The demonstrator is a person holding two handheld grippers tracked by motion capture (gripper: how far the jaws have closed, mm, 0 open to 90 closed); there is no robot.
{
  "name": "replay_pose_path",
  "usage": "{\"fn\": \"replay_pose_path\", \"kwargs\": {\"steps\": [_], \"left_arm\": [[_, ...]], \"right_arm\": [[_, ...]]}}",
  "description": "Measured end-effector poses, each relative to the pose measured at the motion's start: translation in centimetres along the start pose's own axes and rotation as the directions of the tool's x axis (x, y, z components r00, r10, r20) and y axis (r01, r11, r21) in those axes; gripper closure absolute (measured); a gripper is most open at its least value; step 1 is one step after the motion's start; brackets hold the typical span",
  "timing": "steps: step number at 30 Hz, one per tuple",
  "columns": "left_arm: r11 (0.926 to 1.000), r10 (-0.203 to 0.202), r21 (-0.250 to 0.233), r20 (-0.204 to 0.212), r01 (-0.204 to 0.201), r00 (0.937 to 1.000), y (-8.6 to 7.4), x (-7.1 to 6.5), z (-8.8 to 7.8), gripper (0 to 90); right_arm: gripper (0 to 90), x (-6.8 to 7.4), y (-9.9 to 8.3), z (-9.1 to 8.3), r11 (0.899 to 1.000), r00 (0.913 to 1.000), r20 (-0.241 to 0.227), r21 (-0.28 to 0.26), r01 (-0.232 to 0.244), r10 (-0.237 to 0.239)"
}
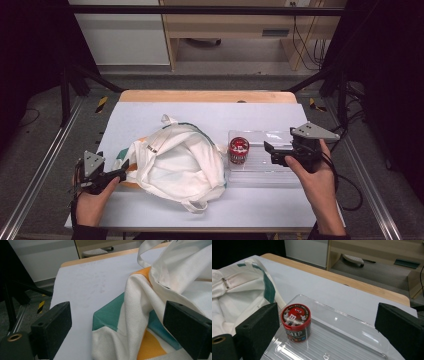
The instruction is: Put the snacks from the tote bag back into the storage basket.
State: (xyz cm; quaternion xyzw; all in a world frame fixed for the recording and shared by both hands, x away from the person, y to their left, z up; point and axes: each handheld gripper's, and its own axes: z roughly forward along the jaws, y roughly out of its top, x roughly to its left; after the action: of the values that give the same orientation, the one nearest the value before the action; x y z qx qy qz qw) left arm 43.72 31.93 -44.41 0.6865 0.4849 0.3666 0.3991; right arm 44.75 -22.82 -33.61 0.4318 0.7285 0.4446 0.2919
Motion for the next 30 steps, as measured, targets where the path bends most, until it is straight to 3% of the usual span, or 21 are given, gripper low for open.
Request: {"fn": "replay_pose_path", "kwargs": {"steps": [30], "left_arm": [[0.9999, -0.013, 0.005, -0.003, 0.013, 0.9999, -0.2, 0.7, 0.0, 6.7]], "right_arm": [[5.4, -3.8, -4.9, -1.7, 0.997, 0.9937, 0.092, 0.031, -0.068, 0.065]]}}
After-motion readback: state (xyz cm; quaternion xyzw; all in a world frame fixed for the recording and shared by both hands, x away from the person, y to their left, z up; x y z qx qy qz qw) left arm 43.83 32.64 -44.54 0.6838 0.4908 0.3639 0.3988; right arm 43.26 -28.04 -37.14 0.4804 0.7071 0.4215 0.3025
